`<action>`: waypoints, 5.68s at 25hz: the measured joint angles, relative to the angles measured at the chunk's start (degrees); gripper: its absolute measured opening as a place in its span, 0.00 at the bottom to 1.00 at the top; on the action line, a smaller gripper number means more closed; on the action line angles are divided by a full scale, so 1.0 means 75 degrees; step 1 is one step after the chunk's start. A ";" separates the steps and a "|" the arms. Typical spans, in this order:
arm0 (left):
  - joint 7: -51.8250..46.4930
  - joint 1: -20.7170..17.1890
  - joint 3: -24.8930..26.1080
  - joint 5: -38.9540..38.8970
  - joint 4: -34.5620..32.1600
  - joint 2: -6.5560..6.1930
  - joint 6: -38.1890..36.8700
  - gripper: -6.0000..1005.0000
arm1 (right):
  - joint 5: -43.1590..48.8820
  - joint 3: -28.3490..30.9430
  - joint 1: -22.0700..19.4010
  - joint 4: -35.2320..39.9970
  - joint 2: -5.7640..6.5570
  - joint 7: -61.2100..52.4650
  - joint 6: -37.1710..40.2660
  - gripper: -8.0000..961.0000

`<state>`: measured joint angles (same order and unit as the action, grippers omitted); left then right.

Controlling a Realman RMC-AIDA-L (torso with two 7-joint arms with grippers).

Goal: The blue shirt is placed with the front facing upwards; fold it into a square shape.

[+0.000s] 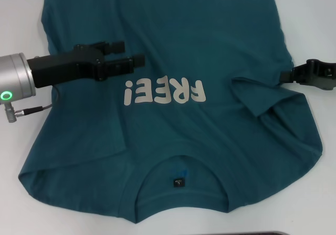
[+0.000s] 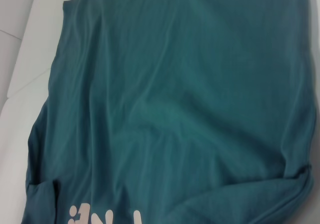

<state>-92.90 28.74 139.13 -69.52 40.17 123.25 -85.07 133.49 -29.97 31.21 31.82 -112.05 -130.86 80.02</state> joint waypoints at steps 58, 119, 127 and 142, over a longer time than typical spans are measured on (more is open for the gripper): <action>-0.0070 -0.0024 0.0000 0.0001 -0.0048 -0.0056 0.0061 0.84 | -0.0925 0.0029 -0.0306 0.0781 -0.0179 0.0740 0.1333 0.69; 0.0101 0.0049 -0.0105 0.0001 -0.0047 -0.0075 0.0132 0.84 | -0.0880 0.0032 -0.0758 -0.0317 -0.0223 -0.0005 0.0803 0.01; 0.0107 0.0073 -0.0105 0.0001 -0.0059 -0.0075 0.0204 0.84 | -0.0903 -0.0020 -0.0543 -0.0317 -0.0333 0.0288 0.1381 0.01; 0.0107 0.0069 -0.0105 0.0001 -0.0058 -0.0040 0.0211 0.84 | -0.0862 -0.0419 0.0208 -0.0330 -0.0675 0.0434 0.1673 0.02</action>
<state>-92.10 29.26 138.34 -69.52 39.73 122.95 -83.49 127.03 -33.11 32.77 29.34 -117.11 -127.61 92.57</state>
